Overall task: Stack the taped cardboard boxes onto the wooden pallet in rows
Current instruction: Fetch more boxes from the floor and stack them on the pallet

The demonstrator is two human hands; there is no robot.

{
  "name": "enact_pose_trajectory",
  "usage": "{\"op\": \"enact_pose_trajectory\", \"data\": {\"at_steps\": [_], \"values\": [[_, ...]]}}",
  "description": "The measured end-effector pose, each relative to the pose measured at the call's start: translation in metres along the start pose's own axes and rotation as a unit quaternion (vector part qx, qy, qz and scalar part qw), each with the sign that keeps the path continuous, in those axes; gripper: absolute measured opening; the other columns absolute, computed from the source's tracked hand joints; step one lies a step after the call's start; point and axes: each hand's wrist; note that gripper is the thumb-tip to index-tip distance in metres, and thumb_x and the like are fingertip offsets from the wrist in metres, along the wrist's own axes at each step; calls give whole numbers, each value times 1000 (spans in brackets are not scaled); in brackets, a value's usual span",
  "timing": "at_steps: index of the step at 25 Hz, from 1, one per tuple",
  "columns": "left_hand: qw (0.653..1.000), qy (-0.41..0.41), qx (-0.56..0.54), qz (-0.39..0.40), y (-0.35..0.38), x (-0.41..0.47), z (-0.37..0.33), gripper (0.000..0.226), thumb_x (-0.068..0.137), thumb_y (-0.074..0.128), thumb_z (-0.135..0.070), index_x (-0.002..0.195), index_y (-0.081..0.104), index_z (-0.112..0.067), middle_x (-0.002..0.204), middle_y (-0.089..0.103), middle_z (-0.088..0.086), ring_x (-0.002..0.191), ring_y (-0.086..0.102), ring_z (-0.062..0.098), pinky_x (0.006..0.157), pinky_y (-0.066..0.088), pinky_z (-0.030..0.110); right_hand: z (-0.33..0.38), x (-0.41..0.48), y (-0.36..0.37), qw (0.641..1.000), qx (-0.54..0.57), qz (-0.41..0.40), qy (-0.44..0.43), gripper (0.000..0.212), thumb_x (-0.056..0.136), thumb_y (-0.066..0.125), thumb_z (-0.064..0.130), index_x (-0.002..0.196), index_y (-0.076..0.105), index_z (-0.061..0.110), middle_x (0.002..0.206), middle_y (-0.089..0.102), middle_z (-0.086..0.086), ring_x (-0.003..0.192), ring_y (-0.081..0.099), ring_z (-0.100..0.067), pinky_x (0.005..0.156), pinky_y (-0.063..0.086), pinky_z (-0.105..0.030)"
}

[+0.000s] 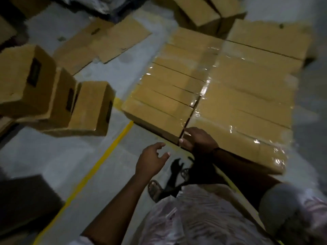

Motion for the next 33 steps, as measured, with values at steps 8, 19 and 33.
{"op": "enact_pose_trajectory", "data": {"at_steps": [8, 19, 33], "values": [[958, 176, 111, 197, 26, -15, -4, 52, 88, 72, -56, 135, 63, -34, 134, 66, -8, 110, 66, 12, 93, 56, 35, 30, -126, 73, 963, 66, -180, 188, 70, 93, 45, 66, 138, 60, 14, 138, 63, -8, 127, 57, -28, 102, 48, -42], [879, 321, 165, 312, 85, -170, 6, 52, 92, 69, -56, 137, 63, -31, 137, 64, -7, 109, 68, 13, 88, 54, 31, 64, -338, 172, 876, 137, -306, 348, 90, 90, 27, 82, 144, 52, 16, 142, 57, -8, 129, 53, -30, 103, 46, -47], [730, 429, 244, 473, 175, -327, 32, 49, 93, 70, -52, 135, 64, -27, 133, 66, -6, 99, 67, 7, 80, 47, 20, 132, -546, 312, 657, 297, -392, 571, 70, 98, 46, 60, 156, 35, 21, 160, 35, -1, 144, 37, -24, 116, 34, -43]]}}
Point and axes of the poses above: each hand's wrist, its own x-axis towards the middle knuckle, its own y-axis out of the palm, z = x × y
